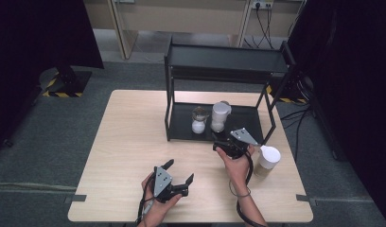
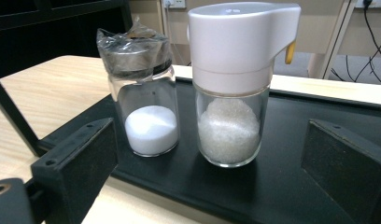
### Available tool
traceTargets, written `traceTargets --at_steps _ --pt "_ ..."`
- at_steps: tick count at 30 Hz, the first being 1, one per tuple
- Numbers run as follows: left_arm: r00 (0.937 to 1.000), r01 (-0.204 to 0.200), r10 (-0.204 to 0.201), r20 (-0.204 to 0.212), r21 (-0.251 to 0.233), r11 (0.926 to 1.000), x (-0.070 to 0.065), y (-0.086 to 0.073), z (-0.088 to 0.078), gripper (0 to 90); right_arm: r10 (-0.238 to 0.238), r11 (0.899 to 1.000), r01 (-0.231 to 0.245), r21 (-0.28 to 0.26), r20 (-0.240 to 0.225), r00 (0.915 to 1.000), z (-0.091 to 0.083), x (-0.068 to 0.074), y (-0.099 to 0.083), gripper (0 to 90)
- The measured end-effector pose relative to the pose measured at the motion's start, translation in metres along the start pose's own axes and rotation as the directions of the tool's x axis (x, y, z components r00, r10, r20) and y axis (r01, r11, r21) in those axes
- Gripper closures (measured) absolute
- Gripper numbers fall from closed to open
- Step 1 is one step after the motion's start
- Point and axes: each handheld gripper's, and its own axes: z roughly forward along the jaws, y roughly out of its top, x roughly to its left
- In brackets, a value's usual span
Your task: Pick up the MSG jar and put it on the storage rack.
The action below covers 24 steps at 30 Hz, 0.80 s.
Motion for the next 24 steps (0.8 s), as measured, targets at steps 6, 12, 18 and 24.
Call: traceTargets --at_steps 6,12,18,24 --pt "1.0000 0.001 -0.001 0.000 0.000 1.0000 0.000 0.000 0.000 9.1 -0.010 1.000 0.010 -0.002 -0.011 0.9999 -0.008 0.002 -0.003 4.3" --pt "1.0000 0.002 -0.002 -0.001 -0.001 1.0000 0.000 0.000 0.000 9.1 -0.013 1.000 0.013 -0.003 -0.020 0.9997 -0.016 0.005 -0.007 4.3" --pt "1.0000 0.002 -0.002 -0.002 -0.002 1.0000 0.000 0.000 0.000 9.2 -0.014 1.000 0.014 -0.004 -0.026 0.9996 -0.023 0.006 -0.011 4.3" --pt "1.0000 0.002 -0.002 -0.002 -0.002 1.0000 0.000 0.000 0.000 9.2 -0.022 1.000 0.022 -0.006 -0.035 0.9992 -0.030 0.008 -0.015 4.3"
